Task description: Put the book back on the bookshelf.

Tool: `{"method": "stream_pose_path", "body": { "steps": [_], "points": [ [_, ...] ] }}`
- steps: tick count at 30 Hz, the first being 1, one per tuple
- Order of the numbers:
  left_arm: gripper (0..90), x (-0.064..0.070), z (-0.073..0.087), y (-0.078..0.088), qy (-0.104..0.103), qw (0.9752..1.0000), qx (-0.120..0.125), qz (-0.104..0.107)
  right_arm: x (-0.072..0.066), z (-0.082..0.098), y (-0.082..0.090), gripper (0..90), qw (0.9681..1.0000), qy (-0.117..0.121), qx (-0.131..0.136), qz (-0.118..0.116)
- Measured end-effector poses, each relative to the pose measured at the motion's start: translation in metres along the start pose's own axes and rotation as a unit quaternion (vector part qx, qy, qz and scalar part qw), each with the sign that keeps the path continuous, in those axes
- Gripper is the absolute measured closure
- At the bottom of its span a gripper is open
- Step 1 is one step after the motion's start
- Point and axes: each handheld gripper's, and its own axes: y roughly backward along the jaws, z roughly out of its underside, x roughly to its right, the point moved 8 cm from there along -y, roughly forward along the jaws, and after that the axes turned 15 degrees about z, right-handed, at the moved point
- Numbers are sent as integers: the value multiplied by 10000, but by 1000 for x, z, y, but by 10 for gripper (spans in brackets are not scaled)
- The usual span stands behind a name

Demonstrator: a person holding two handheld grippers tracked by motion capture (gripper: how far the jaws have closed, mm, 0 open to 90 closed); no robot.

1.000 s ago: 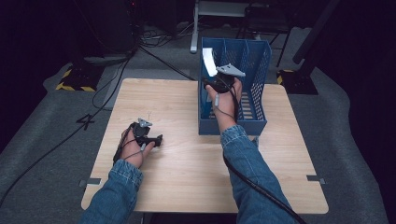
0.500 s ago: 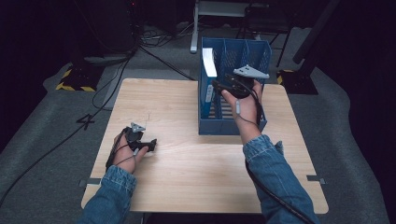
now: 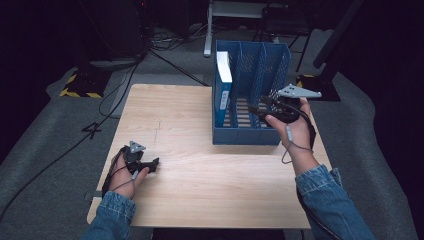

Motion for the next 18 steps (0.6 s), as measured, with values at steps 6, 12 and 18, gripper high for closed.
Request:
{"method": "stream_pose_path", "body": {
  "steps": [6,12,18],
  "points": [
    [192,0,3,3,-31,10000,11,24,19,18,28,382,9995,218,-226,-20],
    [188,0,3,3,-22,10000,-2,24,44,36,50,372,9996,31,-256,148],
    [172,-2,0,0,8,10000,-12,20,71,71,63,369,9975,-53,-612,353]
  ]
}}
